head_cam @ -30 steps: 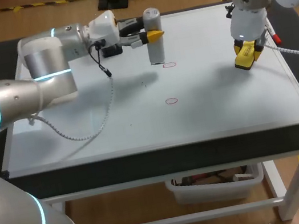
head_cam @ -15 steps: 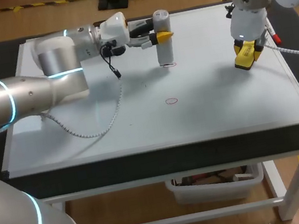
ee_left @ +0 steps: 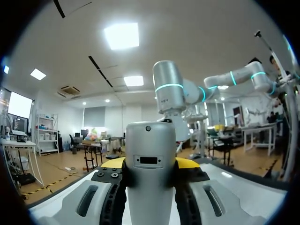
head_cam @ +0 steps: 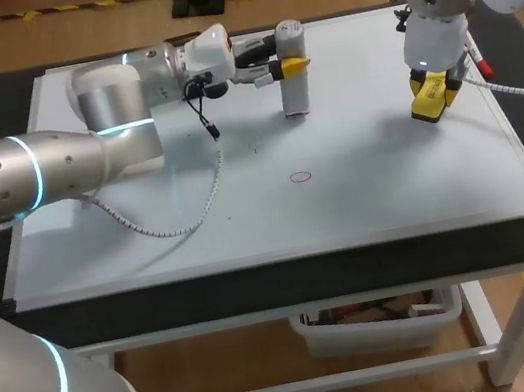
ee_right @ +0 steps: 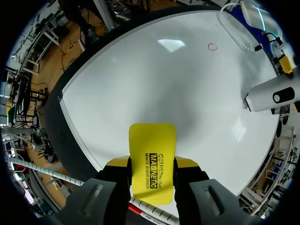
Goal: Pick up the inspection probe, press it on each red-marked spot on the whiteboard one by one, put down the probe, pick up the eraser, and wipe off all the red marks.
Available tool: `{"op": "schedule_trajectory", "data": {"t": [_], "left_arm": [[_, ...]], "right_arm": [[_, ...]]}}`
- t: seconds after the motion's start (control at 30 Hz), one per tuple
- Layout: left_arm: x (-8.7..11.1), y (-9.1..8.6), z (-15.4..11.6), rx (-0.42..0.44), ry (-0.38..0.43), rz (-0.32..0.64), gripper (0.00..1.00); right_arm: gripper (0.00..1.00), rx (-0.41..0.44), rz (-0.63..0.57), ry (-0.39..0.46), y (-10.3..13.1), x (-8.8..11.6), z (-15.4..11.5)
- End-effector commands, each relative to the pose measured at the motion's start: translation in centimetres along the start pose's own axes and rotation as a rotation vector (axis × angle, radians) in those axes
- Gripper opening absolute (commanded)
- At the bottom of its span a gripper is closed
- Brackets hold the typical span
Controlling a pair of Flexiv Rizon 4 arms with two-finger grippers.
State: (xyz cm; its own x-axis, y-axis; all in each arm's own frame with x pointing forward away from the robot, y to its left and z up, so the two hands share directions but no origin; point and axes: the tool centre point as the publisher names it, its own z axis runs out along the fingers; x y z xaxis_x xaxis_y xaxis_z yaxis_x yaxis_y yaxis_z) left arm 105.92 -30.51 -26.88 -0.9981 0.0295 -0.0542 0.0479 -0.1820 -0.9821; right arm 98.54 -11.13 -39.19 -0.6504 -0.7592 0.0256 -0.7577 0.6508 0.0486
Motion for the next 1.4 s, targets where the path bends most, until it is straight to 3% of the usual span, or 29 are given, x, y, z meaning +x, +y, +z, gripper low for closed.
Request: {"op": "schedule_trajectory", "data": {"t": [0.03,1.03,1.4], "left_arm": [[-0.6,0.6,0.1,0.009,0.011,0.000,0.00],[-0.9,1.8,-0.3,-0.011,0.007,-0.026,0.00],[-1.0,0.1,-1.1,-0.007,-0.017,-0.009,0.00]], "right_arm": [[0.00,0.000,-0.002,0.003,-0.1,0.0,-0.1],[0.00,0.000,-0.002,0.003,-0.1,0.0,-0.1],[0.00,0.000,-0.002,0.003,-0.1,0.0,-0.1]]}}
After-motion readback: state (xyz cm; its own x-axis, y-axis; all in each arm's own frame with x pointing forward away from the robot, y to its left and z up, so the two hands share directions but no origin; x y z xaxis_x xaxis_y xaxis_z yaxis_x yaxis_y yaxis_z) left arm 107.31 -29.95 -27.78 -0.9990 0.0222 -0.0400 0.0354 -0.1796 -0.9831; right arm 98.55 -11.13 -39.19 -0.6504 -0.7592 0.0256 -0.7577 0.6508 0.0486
